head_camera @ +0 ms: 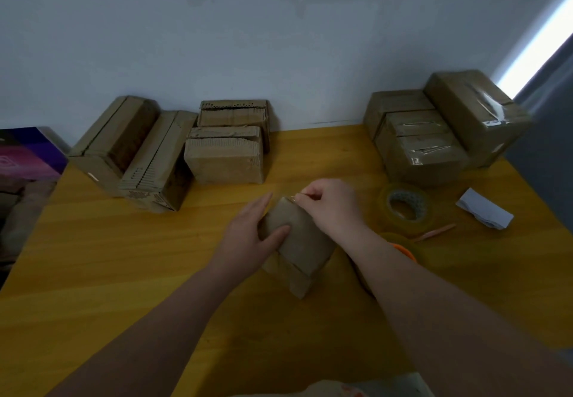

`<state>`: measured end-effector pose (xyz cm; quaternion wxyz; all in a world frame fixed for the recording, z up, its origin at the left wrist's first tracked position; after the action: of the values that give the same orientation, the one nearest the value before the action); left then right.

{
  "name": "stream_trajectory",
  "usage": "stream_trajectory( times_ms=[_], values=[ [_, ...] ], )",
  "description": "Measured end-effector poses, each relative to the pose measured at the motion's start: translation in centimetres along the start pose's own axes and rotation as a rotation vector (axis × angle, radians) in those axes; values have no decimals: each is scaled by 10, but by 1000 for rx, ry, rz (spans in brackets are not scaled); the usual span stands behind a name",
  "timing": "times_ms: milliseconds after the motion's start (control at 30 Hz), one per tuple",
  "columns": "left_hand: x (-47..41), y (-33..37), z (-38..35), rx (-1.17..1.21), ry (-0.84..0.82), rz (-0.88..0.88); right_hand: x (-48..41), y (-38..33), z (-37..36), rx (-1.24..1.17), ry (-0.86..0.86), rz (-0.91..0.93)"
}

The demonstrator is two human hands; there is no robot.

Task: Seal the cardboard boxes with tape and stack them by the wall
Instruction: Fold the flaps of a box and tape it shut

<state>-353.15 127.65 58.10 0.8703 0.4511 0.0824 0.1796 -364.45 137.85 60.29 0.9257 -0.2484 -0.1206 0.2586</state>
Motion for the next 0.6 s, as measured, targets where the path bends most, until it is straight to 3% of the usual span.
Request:
stream_trajectory(
  times_ms=[167,333,600],
  values=[
    [-1,2,-15,-91,-142,-85,-3,11,-7,-82,-47,-89],
    [-2,13,-17,-279,-151,-215,-1,20,-9,-159,-111,-171],
    [-4,17,-21,-435,-157,-244,0,27,-9,-250,-116,-240]
  ],
)
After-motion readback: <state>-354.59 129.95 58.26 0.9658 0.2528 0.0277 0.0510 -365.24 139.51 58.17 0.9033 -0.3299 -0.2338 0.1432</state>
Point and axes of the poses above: each hand's wrist, its own x-axis away from the middle knuckle, its own z-axis out of the back of the hand, y = z × x, the point moved 10 cm from there along -x, towards the middle knuckle, and after that the axes turned 13 degrees about x, right-handed, at the moved point
